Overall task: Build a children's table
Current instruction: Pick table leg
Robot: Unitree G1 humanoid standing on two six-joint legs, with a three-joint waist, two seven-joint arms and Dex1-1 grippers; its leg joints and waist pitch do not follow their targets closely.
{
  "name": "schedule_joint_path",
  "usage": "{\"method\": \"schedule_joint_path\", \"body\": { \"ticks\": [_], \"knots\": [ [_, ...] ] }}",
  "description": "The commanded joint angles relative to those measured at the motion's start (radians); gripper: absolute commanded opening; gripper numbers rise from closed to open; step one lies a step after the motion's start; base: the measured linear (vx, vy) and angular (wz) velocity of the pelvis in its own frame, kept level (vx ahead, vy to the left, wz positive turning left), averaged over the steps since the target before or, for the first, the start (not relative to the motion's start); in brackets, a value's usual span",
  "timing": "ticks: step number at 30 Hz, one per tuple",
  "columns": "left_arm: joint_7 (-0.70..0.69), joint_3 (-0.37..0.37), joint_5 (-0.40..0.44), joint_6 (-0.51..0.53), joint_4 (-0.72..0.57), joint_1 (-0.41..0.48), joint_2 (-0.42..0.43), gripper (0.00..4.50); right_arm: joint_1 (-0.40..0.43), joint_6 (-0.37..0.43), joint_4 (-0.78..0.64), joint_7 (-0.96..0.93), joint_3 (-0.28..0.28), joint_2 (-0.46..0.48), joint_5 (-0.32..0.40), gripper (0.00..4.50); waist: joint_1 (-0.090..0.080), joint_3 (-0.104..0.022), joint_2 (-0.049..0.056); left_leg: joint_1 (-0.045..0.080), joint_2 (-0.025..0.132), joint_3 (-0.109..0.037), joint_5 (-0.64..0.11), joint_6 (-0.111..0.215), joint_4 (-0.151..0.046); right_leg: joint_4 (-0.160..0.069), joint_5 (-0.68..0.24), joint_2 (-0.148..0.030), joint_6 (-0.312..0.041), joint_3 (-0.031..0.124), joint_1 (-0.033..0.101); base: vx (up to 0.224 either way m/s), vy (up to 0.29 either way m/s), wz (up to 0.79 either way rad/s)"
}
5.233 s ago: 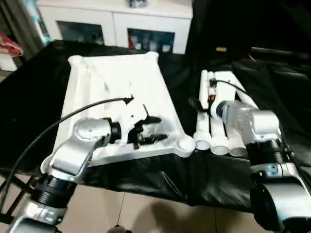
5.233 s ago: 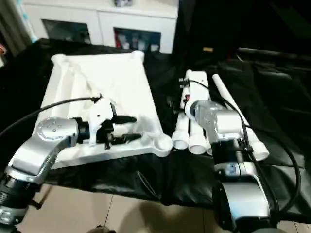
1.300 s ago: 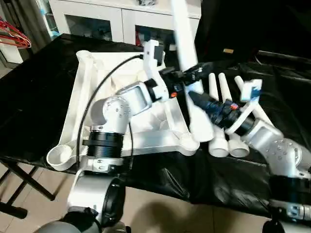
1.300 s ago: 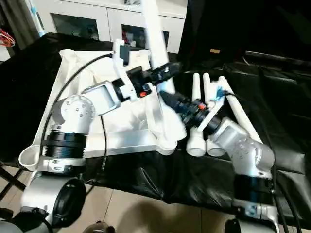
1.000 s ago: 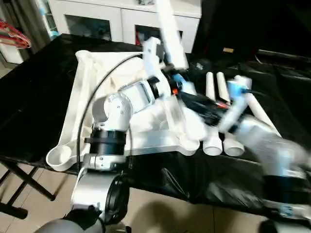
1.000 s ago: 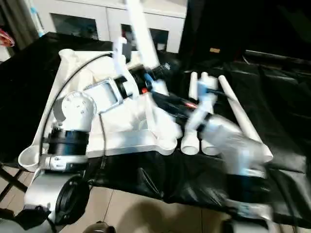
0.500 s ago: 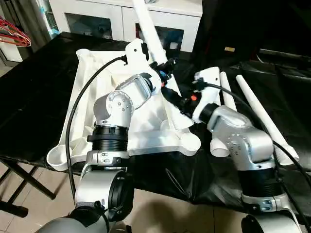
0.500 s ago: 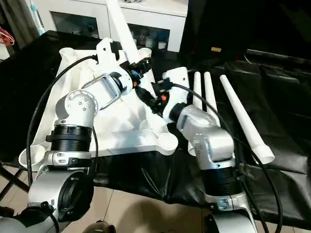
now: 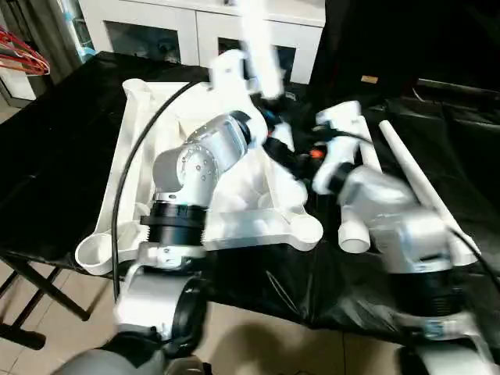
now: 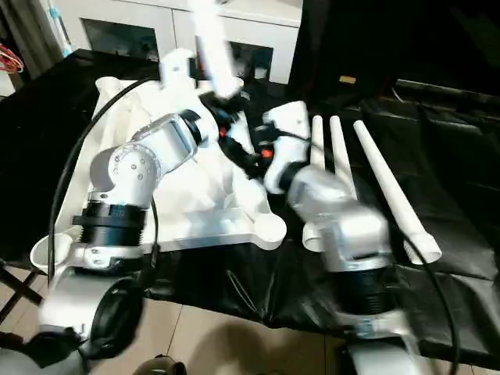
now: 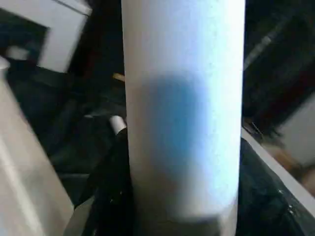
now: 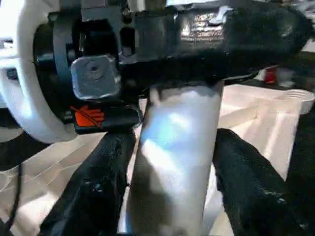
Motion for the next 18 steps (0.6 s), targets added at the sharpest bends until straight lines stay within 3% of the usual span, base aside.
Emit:
{"method": "schedule_joint_path", "body": {
  "ticks": [1, 2, 8, 12, 17, 18],
  "knots": [
    [-0.053, -0.039, -0.008, 0.017, -0.016, 0.0, 0.009, 1.91, 0.004, 0.021, -0.023, 0.039, -0.015, -0.016, 0.032, 2.97, 0.002, -0.083, 0.01, 0.021, 0.072, -0.042, -0.043, 0.05, -0.059, -0.064, 0.04, -0.106, -0.217, 0.064, 0.066, 0.0, 0.0, 0.0],
    [-0.147, -0.068, -0.019, 0.017, -0.021, 0.006, 0.043, 1.9, 0.016, 0.04, -0.028, 0.095, -0.026, -0.055, 0.061, 3.27, 0.003, -0.084, 0.008, 0.021, 0.071, -0.041, -0.05, 0.049, -0.059, -0.066, 0.029, -0.106, -0.216, 0.064, 0.067, 0.0, 0.0, 0.0],
    [-0.343, -0.101, -0.093, 0.06, -0.065, 0.024, 0.091, 1.9, 0.04, 0.098, -0.06, 0.216, -0.04, -0.117, 0.157, 3.79, 0.004, -0.085, 0.008, 0.019, 0.074, -0.04, -0.034, 0.055, -0.057, -0.059, 0.057, -0.106, -0.239, 0.064, 0.068, 0.0, 0.0, 0.0],
    [-0.454, -0.104, -0.161, 0.089, -0.107, 0.033, 0.103, 1.9, 0.07, 0.128, -0.089, 0.302, -0.039, -0.164, 0.206, 3.79, 0.005, -0.082, 0.008, 0.021, 0.074, -0.039, -0.055, 0.054, -0.058, -0.065, 0.007, -0.109, -0.244, 0.063, 0.068, 0.0, 0.0, 0.0],
    [-0.482, -0.098, -0.181, 0.089, -0.106, 0.029, 0.101, 1.9, 0.087, 0.145, -0.106, 0.339, -0.034, -0.194, 0.228, 3.79, 0.005, -0.081, 0.005, 0.019, 0.073, -0.039, -0.067, 0.05, -0.057, -0.07, -0.034, -0.107, -0.232, 0.063, 0.069, 0.0, 0.0, 0.0],
    [-0.49, -0.097, -0.185, 0.089, -0.104, 0.027, 0.101, 1.9, 0.093, 0.15, -0.111, 0.348, -0.03, -0.204, 0.23, 3.62, 0.005, -0.082, 0.004, 0.019, 0.073, -0.039, -0.065, 0.047, -0.057, -0.07, -0.046, -0.107, -0.225, 0.063, 0.069, 0.0, 0.0, 0.0]
  ]
}}
